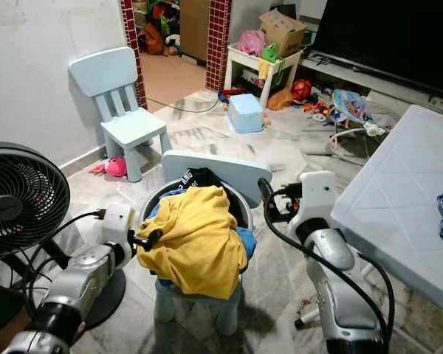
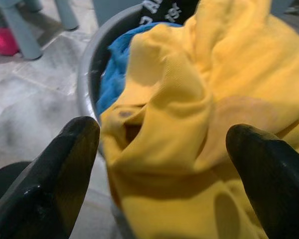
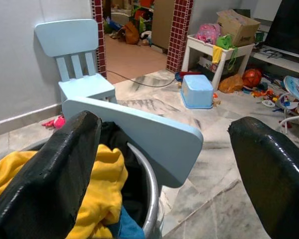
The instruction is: Hang hanger
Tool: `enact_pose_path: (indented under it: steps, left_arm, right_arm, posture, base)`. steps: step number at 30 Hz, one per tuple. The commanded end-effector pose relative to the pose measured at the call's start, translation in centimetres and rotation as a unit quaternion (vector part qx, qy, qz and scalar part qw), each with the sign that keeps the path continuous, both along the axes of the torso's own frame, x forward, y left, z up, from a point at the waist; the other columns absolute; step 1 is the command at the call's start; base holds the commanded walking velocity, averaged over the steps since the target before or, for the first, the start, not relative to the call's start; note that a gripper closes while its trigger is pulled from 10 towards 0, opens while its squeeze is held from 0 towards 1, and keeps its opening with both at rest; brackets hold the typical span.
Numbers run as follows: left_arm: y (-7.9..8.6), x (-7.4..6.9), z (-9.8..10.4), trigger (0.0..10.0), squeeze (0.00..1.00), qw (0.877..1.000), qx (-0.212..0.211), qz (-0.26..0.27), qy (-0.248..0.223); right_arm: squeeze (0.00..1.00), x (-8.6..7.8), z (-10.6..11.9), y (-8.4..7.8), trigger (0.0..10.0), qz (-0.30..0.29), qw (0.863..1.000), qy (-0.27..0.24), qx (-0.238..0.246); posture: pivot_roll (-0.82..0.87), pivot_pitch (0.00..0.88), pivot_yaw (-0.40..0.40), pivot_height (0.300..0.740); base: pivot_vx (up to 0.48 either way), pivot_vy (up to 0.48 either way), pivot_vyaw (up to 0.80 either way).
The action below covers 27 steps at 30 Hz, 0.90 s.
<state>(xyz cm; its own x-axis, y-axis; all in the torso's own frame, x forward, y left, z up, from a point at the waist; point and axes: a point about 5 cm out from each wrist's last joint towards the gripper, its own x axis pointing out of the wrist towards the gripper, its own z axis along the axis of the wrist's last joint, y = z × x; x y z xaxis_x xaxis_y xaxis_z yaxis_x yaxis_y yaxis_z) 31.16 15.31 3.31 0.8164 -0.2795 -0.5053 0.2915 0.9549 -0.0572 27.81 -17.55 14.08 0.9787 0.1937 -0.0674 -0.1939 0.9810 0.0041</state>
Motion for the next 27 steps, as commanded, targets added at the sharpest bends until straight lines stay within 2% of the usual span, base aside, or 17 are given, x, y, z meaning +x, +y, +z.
enact_pose_path:
  steps: [1, 5, 6, 7, 8, 18, 27]
  left_arm:
    - [-0.2, 0.5, 0.2, 10.0, 0.0, 1.0, 0.007, -0.022, -0.006]
    - [-0.7, 0.5, -0.1, 10.0, 0.0, 0.998, 0.01, -0.063, 0.007]
    - [-0.8, 0.5, -0.3, 9.3, 0.0, 0.997, 0.01, -0.074, 0.012]
    - [-0.8, 0.5, -0.5, 9.3, 0.0, 0.997, 0.009, -0.079, 0.016]
    - [-0.8, 0.5, -0.6, 0.1, 0.0, 0.996, 0.009, -0.082, 0.019]
    - [-1.2, 0.9, -0.8, 0.0, 0.0, 0.996, 0.007, -0.085, 0.029]
    - [-0.9, 1.2, -0.7, 0.0, 0.0, 0.998, -0.003, -0.06, 0.034]
  right_arm:
    - [0.0, -0.2, 0.5, -0.4, 10.0, -0.001, 1.0, -0.001, -0.007]
    - [0.0, -0.4, 0.6, -0.7, 10.0, -0.003, 1.0, 0.002, -0.01]
    - [0.0, -0.4, 0.7, -0.8, 10.0, -0.004, 1.0, 0.002, -0.01]
    - [0.0, -0.4, 0.7, -0.8, 10.0, -0.004, 1.0, 0.002, -0.01]
    - [0.0, -0.5, 0.7, -0.8, 10.0, -0.005, 1.0, 0.003, -0.011]
    - [0.0, -0.8, 0.8, -0.6, 10.0, 0.001, 1.0, 0.007, -0.015]
    - [0.0, -0.7, 0.7, -0.4, 10.0, 0.003, 1.0, 0.009, -0.016]
  posture:
    - [-0.22, 0.0, -0.094, 0.74]
    - [-0.24, 0.0, -0.086, 0.74]
    - [-0.24, 0.0, -0.084, 0.74]
    - [-0.24, 0.0, -0.084, 0.74]
    - [-0.25, 0.0, -0.082, 0.74]
    - [-0.26, 0.0, -0.084, 0.74]
    - [-0.26, 0.0, -0.082, 0.74]
  base:
    - [0.0, 0.0, 0.0]
    - [0.0, 0.0, 0.0]
    - [0.0, 0.0, 0.0]
    - [0.0, 0.0, 0.0]
    - [0.0, 0.0, 0.0]
    - [0.0, 0.0, 0.0]
    - [0.0, 0.0, 0.0]
